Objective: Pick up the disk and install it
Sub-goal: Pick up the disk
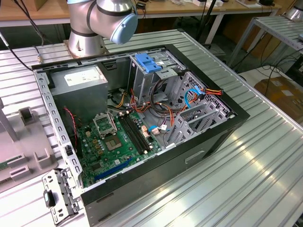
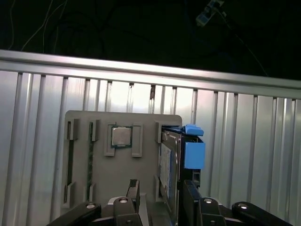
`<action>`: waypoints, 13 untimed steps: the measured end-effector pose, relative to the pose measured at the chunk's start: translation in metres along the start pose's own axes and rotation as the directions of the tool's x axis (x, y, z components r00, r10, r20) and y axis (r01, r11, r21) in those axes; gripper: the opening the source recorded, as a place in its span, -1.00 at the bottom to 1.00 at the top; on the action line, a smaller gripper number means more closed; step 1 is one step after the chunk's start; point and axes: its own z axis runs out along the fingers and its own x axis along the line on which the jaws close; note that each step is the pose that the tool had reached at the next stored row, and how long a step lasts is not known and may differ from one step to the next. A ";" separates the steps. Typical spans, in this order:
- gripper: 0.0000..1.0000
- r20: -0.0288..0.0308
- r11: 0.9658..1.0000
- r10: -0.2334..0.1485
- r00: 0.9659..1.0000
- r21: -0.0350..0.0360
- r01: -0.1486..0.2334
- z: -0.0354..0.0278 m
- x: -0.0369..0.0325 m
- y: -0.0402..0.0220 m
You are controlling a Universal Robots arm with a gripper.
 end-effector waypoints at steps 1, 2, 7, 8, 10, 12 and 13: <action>0.00 0.000 1.000 0.000 1.000 0.000 0.000 0.0003 -0.0006 0.0001; 0.00 0.000 1.000 0.000 1.000 0.000 0.000 0.0005 -0.0010 0.0002; 0.00 0.000 1.000 0.000 1.000 0.000 0.000 0.0020 -0.0038 0.0009; 0.00 0.001 1.000 0.000 1.000 0.000 0.000 0.0024 -0.0043 0.0010; 0.00 0.001 1.000 0.000 1.000 0.000 0.000 0.0030 -0.0053 0.0012; 0.00 0.001 1.000 0.000 1.000 0.000 0.000 0.0037 -0.0066 0.0017; 0.00 0.001 1.000 0.000 1.000 0.000 0.000 0.0042 -0.0073 0.0019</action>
